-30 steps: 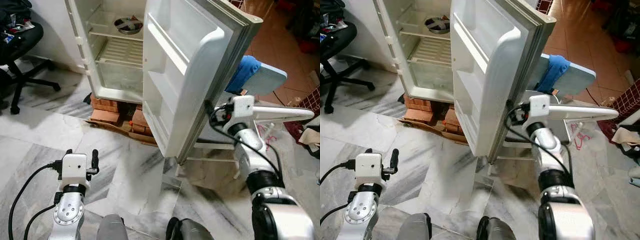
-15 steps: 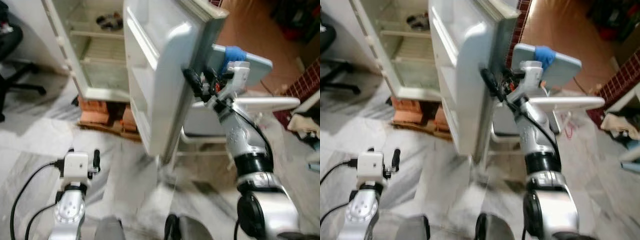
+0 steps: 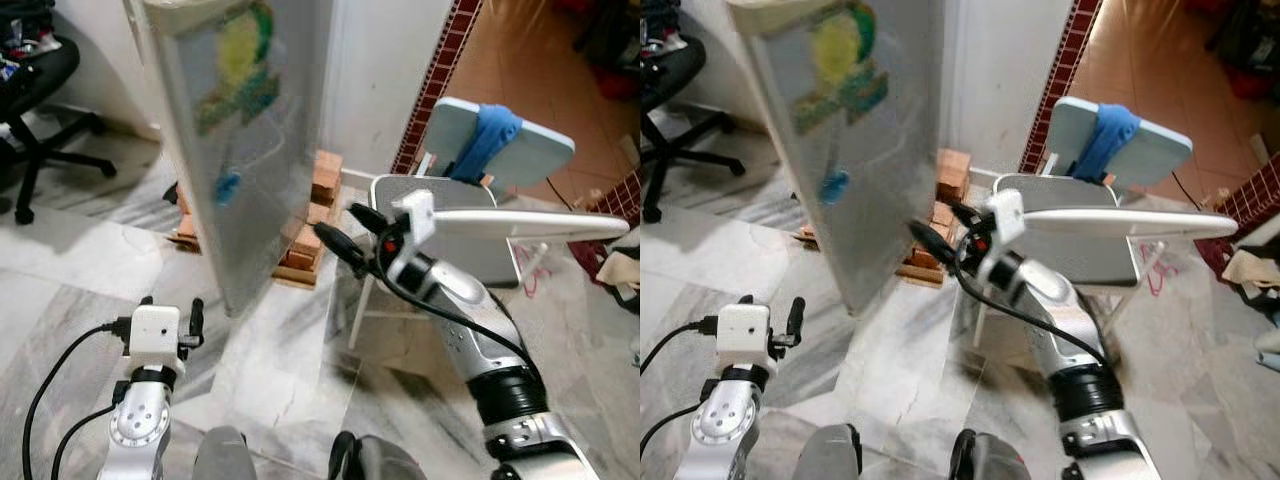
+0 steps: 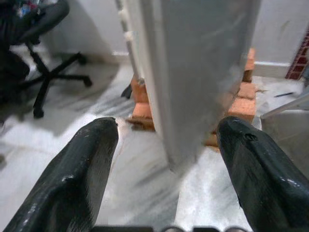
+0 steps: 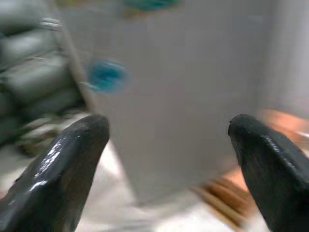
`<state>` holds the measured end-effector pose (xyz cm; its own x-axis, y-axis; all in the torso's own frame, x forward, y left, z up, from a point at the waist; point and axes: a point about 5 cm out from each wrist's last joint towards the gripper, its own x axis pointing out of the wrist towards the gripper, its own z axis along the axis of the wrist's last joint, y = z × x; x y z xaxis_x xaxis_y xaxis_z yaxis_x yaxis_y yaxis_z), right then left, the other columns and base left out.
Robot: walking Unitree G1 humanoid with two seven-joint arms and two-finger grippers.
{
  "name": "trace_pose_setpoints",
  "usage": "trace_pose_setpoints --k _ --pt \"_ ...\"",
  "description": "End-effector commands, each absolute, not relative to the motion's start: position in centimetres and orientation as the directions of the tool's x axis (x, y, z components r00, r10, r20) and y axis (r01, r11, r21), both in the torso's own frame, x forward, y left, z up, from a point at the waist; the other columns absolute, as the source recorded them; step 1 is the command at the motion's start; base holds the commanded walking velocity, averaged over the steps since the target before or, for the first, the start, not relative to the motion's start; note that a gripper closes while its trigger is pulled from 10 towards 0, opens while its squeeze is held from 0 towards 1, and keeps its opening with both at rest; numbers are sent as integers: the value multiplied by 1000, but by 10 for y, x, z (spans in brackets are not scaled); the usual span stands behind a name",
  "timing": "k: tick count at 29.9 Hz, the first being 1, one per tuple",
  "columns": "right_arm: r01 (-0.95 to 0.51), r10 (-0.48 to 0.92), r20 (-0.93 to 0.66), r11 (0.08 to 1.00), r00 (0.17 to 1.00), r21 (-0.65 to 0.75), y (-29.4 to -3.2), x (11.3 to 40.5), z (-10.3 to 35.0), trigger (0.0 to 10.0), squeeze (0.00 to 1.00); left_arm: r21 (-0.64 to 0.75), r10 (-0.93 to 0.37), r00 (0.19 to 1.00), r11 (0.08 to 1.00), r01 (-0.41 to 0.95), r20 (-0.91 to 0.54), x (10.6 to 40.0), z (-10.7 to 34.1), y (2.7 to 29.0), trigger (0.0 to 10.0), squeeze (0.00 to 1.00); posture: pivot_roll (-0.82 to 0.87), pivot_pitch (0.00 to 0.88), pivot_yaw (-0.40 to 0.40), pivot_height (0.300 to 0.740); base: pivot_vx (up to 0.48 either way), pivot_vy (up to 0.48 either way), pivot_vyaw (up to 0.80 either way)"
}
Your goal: Restocking fridge
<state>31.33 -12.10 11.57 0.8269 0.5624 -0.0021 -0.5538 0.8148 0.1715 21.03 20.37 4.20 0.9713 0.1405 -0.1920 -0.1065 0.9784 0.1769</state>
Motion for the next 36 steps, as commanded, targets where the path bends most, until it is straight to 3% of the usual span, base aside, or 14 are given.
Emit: trace_pose_setpoints --k 1,4,11,25,36 --pt "-475 478 12 869 878 137 -128 314 116 10000 0 163 140 966 981 -106 -215 210 38 204 10000 0 175 107 -69 740 0 0 0" --pt "-386 384 36 916 923 107 -133 312 111 10000 0 171 127 970 981 -92 -207 211 39 204 10000 0 159 101 -76 740 0 262 0" --pt "-307 306 26 945 952 110 -133 305 100 10000 0 168 100 977 983 -68 -189 218 41 205 10000 0 140 92 -71 740 0 480 0" --pt "-271 270 26 958 962 91 -130 310 95 10000 0 172 78 978 984 -44 -196 223 36 202 10000 0 132 83 -71 740 0 480 0" --pt "-278 278 11 956 960 94 -120 306 86 10000 0 163 74 980 986 -44 -185 230 36 203 10000 0 127 76 -64 740 0 480 -695"
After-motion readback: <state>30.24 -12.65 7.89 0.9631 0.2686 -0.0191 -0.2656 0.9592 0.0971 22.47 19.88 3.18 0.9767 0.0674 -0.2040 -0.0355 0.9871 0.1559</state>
